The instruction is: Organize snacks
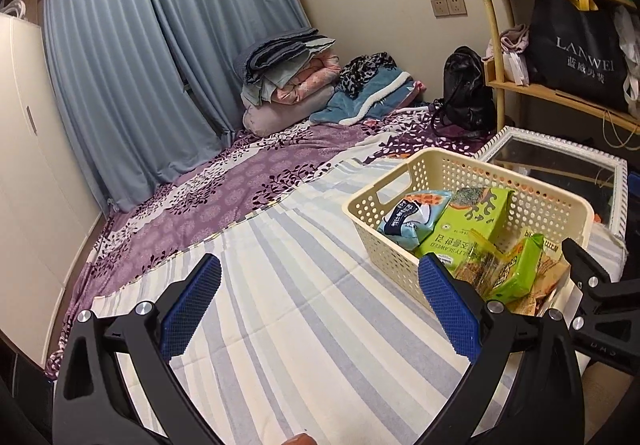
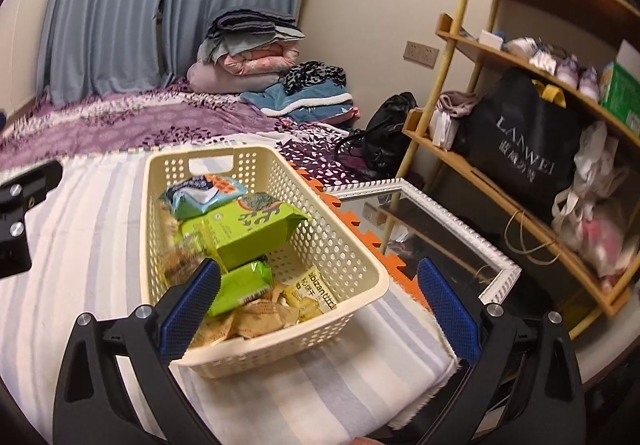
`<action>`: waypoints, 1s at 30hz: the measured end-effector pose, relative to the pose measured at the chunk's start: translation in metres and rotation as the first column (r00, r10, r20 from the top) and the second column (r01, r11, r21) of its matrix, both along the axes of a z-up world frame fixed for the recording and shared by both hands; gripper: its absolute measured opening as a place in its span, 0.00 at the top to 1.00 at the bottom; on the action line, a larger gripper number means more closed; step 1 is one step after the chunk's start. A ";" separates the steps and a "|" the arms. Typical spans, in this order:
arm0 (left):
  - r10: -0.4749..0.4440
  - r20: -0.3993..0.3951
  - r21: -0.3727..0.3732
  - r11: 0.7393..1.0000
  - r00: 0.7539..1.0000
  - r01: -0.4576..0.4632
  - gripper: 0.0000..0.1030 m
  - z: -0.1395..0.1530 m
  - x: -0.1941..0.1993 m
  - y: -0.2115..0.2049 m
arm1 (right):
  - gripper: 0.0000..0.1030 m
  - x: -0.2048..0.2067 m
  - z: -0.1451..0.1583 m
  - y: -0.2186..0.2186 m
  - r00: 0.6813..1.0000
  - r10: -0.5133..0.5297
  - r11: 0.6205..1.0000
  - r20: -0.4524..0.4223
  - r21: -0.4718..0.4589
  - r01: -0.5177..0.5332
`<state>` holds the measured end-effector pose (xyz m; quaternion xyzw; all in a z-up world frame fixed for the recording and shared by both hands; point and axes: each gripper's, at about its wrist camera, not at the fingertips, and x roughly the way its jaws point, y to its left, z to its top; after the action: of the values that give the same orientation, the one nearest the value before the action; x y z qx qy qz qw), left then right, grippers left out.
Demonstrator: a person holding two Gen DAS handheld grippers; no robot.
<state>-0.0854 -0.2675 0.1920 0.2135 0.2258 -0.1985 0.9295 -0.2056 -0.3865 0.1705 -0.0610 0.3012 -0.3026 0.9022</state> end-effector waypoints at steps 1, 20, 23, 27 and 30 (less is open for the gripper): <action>-0.001 0.008 0.010 1.000 1.000 0.001 0.03 -0.001 -0.002 -0.001 | 0.05 -0.001 -0.001 0.002 1.000 0.006 1.000 -0.005 -0.003 -0.006; -0.033 0.011 0.054 0.998 0.999 0.032 0.03 -0.005 -0.015 -0.005 | 0.05 -0.014 -0.003 0.008 1.000 0.023 0.999 -0.009 0.023 -0.023; -0.037 0.013 0.070 0.997 0.999 0.036 0.03 -0.006 -0.017 -0.009 | 0.05 -0.018 -0.003 0.005 1.000 0.017 0.999 -0.005 0.031 -0.017; -0.046 0.025 0.091 0.995 0.999 0.044 0.03 -0.007 -0.021 -0.015 | 0.05 -0.021 -0.003 0.002 1.000 0.007 0.999 0.003 0.037 -0.007; -0.052 0.032 0.101 0.994 0.998 0.048 0.03 -0.007 -0.025 -0.019 | 0.05 -0.024 -0.003 0.000 1.000 0.001 0.999 0.008 0.040 -0.001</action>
<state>-0.1102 -0.2862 0.1850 0.2691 0.2140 -0.2064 0.9161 -0.2300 -0.3862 0.1671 -0.0419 0.3036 -0.2962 0.9046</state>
